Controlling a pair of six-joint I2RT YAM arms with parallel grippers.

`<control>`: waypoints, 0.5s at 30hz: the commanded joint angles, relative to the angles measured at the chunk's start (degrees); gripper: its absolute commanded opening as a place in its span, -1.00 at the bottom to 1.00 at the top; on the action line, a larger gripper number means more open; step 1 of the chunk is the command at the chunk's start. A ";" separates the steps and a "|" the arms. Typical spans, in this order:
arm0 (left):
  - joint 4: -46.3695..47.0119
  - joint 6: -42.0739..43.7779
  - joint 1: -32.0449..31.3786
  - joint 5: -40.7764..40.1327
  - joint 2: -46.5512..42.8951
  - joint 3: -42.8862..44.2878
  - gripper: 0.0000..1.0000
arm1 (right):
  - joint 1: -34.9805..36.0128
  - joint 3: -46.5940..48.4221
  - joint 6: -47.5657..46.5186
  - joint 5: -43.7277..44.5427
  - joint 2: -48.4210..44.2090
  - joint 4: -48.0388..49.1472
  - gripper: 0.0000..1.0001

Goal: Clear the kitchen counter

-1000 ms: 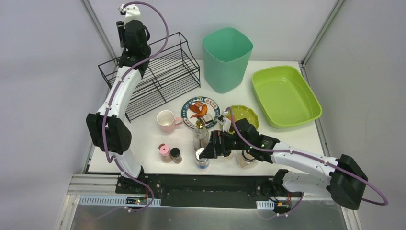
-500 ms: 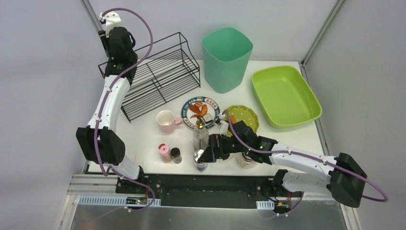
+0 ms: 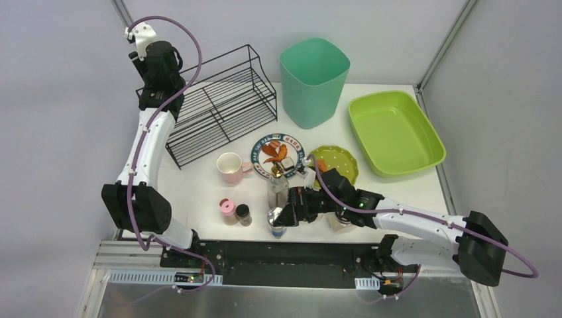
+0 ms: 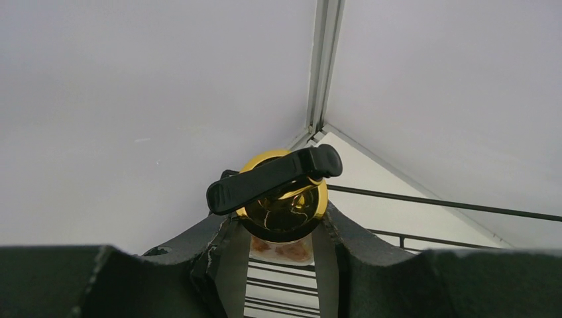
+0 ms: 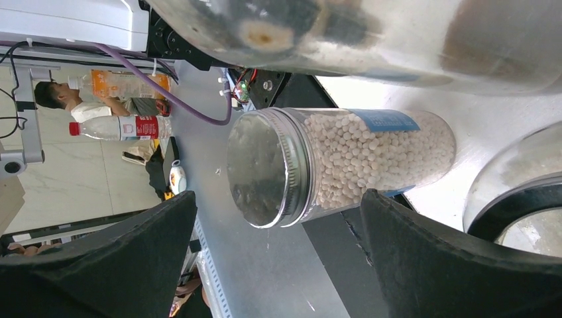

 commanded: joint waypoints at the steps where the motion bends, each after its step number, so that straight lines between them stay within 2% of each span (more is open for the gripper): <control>1: -1.00 -4.98 0.09 -0.23 -4.78 0.56 -0.91 | 0.40 -0.38 0.43 0.94 -2.19 2.29 0.98; 4: -1.73 -6.09 0.12 -0.40 -5.22 0.20 -0.88 | 0.38 -0.65 0.38 1.02 -2.82 2.08 0.98; 10: -2.27 -6.95 0.02 -0.99 -5.34 -0.68 -0.55 | 0.40 -0.87 0.28 1.10 -3.21 1.71 0.98; 15: -2.25 -6.78 0.07 -1.08 -5.23 -0.22 -0.39 | 0.42 -0.83 0.35 1.24 -2.97 1.72 0.98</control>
